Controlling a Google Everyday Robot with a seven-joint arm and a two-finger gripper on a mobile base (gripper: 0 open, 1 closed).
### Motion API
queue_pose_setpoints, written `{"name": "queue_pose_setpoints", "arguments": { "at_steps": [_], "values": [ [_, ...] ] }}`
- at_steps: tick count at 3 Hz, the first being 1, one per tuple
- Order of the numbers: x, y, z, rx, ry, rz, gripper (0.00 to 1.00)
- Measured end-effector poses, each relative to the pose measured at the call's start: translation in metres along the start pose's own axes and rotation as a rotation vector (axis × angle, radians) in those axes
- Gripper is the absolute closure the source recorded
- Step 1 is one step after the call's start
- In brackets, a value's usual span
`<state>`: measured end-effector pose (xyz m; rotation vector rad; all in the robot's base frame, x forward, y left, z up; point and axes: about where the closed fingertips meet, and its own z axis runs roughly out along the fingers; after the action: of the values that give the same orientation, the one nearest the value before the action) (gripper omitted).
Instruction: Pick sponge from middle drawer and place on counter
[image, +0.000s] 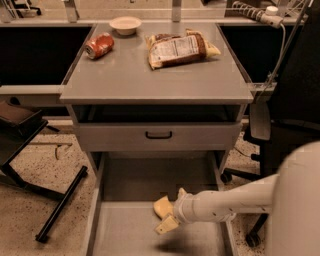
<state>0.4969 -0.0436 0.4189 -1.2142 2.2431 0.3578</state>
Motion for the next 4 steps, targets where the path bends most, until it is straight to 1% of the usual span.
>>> {"name": "queue_pose_setpoints", "arguments": {
  "at_steps": [1, 2, 3, 4],
  "values": [
    [0.007, -0.014, 0.031, 0.083, -0.006, 0.067, 0.00],
    [-0.004, -0.031, 0.030, 0.148, -0.054, 0.070, 0.00],
    [-0.005, -0.031, 0.030, 0.148, -0.054, 0.070, 0.00],
    [0.000, -0.032, 0.043, 0.139, -0.051, 0.102, 0.00]
  ]
}}
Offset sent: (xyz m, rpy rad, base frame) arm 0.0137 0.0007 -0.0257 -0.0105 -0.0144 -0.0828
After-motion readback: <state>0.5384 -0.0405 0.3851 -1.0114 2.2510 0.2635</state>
